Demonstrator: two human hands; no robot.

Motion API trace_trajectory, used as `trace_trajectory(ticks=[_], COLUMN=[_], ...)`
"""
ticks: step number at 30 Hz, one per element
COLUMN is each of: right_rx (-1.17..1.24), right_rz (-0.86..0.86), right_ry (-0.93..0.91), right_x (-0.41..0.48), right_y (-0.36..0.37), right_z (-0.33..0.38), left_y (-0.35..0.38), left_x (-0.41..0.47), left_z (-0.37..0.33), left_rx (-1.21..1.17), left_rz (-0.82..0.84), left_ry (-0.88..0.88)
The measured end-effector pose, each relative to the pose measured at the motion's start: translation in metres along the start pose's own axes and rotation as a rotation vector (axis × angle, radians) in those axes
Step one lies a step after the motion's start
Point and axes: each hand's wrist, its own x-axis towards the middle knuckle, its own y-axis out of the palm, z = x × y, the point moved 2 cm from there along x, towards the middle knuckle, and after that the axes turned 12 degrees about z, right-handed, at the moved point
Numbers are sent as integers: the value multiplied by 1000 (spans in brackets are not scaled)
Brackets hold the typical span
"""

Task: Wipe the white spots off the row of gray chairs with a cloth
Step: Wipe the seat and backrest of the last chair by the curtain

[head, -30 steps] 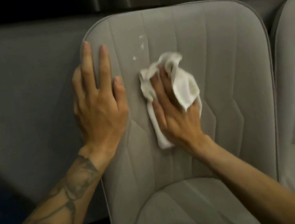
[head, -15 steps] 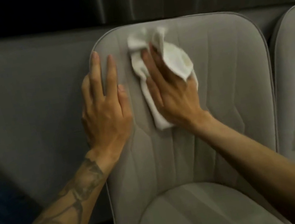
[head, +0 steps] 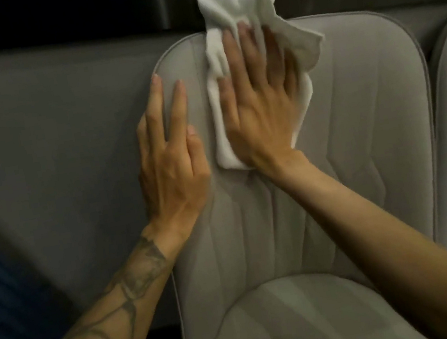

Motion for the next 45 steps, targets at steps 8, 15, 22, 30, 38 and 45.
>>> trace_trajectory(ticks=[8,15,22,30,38,45], right_rx=[113,399,392,489,385,587], right_rz=[99,355,110,377,220,470], right_ry=[-374,-412,-322,-518,-282,-277], right_x=[23,-147,-38,-202,-114,-227], right_y=[-1,48,28,42,39,43], right_z=[38,23,59,53,39,53], left_y=[2,7,8,7,0,2], left_x=[-41,-91,-148,-188,-247,-276], left_z=[14,23,16,31,34,27], left_rx=[-394,-530,-478,-693,-611,-469], left_rz=[16,144,98,407,617,644], left_ry=[-252,-380,-370,-615,-582,-546])
